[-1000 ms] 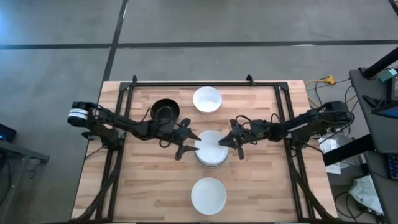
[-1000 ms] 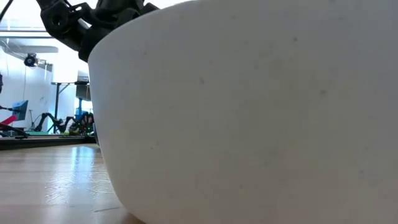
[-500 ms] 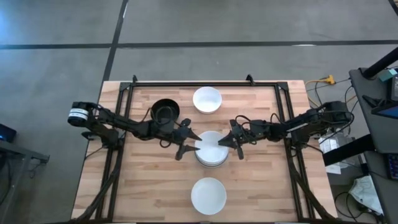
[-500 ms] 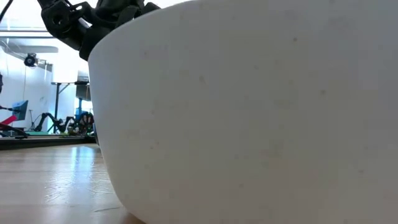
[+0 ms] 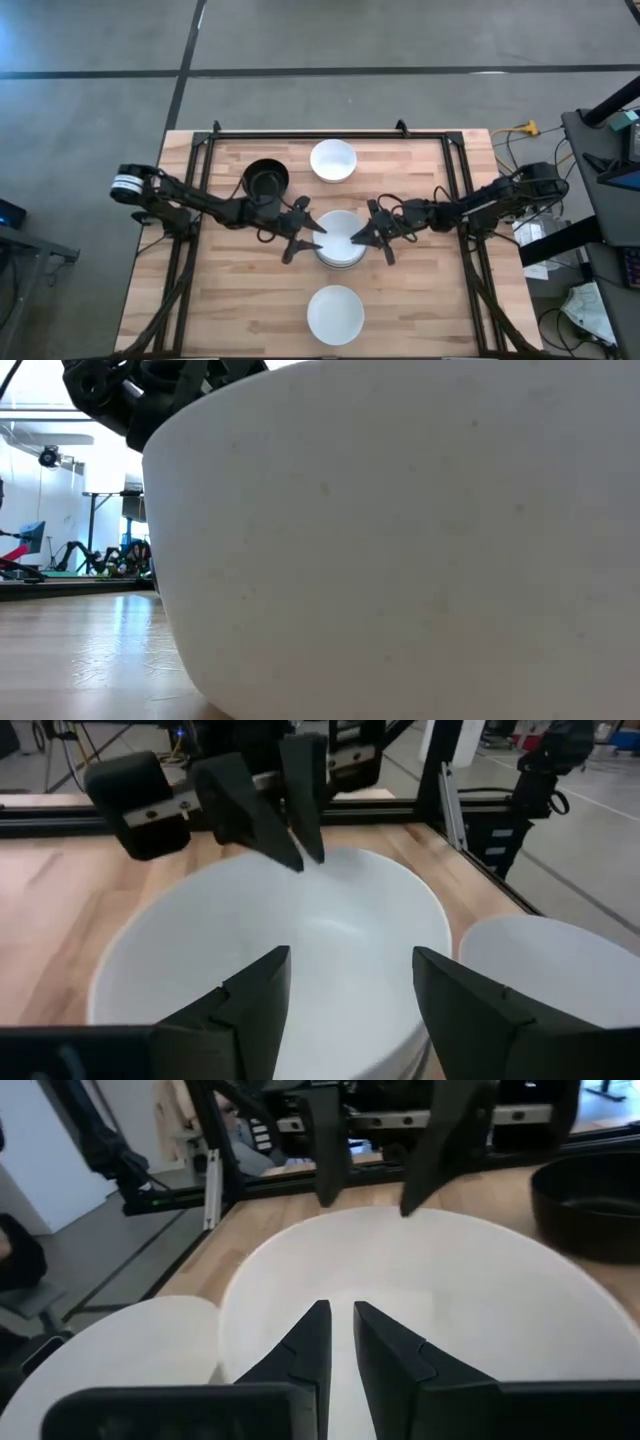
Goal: Nest bowls inside each other
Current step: Stack the white bowl on top of the white bowl
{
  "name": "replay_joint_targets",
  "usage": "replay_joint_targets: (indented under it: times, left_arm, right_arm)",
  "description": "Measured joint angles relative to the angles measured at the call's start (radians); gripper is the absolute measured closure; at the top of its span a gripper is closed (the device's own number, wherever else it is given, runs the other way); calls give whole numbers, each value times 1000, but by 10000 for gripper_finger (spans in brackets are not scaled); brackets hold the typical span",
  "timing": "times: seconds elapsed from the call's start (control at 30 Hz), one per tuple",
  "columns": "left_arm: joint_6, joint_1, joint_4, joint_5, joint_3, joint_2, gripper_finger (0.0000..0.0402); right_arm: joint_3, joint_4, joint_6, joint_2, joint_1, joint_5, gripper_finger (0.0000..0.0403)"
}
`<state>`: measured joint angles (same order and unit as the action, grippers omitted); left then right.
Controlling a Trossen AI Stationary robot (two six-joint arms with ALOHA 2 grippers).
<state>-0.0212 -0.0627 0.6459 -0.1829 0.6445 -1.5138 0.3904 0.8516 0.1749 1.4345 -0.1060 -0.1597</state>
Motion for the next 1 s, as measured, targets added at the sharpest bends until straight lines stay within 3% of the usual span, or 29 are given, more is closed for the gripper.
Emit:
replay_joint_targets:
  times: [0.27, 0.63, 0.8, 1.0]
  left_arm:
    - [-2, -12, 33, 0, 0, -49, 206]
    - [1, -12, 27, 0, 0, -18, 206]
    - [5, -12, -28, 0, -5, 77, 206]
    - [3, -25, -262, 10, -11, 246, 206]
  right_arm:
    - [10, -7, -29, 0, -33, 0, 360]
    - [16, -28, -50, -15, -33, 0, 360]
    - [24, -66, -79, -96, -34, 0, 360]
    - [23, -256, -131, -257, -109, 3, 360]
